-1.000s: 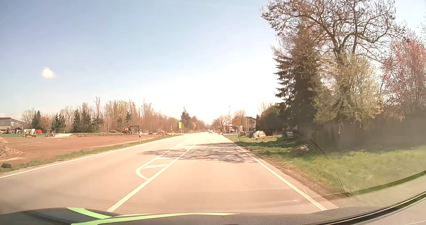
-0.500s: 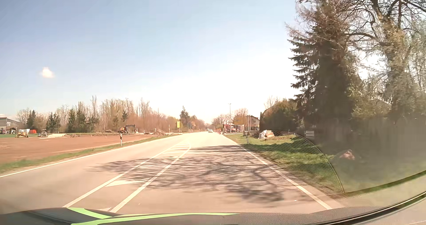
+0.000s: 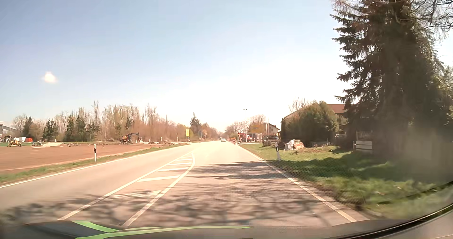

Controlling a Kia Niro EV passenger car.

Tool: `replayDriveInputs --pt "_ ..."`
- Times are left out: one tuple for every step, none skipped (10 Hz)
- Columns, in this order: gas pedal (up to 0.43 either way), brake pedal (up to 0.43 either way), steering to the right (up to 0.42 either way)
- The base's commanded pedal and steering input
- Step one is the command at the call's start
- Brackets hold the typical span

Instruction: Follow the waypoints while adhering to traffic rules and regulations

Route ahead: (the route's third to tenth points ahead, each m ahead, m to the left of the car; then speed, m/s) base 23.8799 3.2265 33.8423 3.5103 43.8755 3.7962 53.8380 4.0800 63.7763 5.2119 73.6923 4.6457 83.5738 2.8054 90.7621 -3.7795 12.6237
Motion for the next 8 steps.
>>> replayDriveInputs --pt "0.087 0.0 0.0" --pt "0.087 0.0 0.0" --pt "0.087 0.0 0.0" --pt "0.087 0.0 0.0" --pt "0.087 0.0 0.0" --pt "0.087 0.0 0.0" --pt "0.087 0.0 0.0" --pt "0.079 0.0 0.0"
